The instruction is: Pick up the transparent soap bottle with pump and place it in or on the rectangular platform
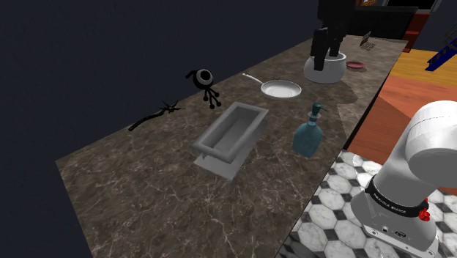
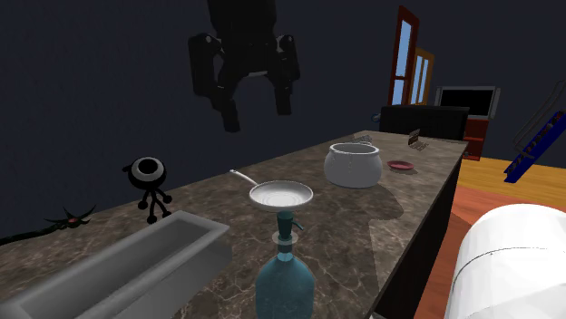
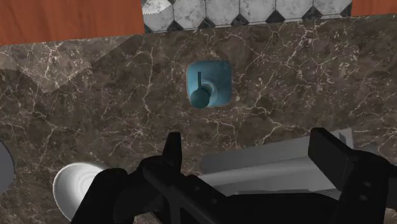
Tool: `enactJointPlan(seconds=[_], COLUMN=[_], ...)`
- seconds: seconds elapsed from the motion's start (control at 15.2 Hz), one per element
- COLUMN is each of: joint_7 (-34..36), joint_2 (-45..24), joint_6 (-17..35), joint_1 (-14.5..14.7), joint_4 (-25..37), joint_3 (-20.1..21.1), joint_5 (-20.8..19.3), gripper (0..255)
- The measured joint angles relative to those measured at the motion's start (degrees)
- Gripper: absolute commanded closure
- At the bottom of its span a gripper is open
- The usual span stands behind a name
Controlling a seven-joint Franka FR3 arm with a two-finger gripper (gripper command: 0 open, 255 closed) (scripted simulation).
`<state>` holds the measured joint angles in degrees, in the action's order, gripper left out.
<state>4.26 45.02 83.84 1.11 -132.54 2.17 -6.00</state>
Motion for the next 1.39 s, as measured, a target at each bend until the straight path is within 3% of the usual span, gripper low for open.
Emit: enactJointPlan(seconds=[0.46,1.06,1.39], joint_7=[-1.31,-3.56,-3.71], joint_2=[-6.72,-22.62,-24.50], joint_6=[4.85,13.95,16.86], joint_1=[-1.27,-3.32,-3.61], joint_4=[-3.85,-7.55,-9.97], joint_3=[-3.15,-7.94,-8.51], joint_5=[-0.32,-0.17,-0.16], gripper=[0,0,0])
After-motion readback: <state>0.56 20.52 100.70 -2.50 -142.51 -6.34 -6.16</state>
